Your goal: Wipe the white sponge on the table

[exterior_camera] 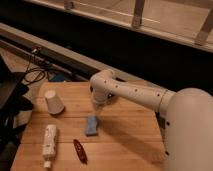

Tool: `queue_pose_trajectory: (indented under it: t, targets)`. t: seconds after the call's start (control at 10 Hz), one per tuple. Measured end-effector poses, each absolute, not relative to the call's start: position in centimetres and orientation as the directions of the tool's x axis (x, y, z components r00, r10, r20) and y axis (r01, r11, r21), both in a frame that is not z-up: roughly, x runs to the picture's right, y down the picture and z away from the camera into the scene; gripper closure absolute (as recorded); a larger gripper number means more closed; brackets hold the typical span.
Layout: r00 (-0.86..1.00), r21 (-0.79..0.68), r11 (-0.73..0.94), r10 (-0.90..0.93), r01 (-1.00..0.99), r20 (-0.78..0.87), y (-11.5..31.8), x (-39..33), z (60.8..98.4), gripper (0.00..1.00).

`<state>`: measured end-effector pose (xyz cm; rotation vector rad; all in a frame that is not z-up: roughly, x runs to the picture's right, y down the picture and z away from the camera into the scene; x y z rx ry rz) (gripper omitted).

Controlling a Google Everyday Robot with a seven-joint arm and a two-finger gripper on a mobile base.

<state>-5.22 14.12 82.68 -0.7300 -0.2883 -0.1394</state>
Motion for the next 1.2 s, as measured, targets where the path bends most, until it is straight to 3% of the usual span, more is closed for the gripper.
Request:
queue_pose_trajectory:
  t: [0.2,0.4,0.7,1.2]
  targets:
    - [0.943,-0.597,0.760,-0.065,0.259,0.327,13.4,-6.5,80.5,0.35]
    - [0.937,-0.582,0.763,-0.088,0.282,0.338,12.9,-7.6,79.4,0.22]
    - [0.932,-0.594,0.740,-0.122,0.315,0.342,14.4,-8.3,79.6,0.20]
    - [0.944,-0.700,0.648,-0.100,0.300,0.313,18.6,-7.6,84.1,0.20]
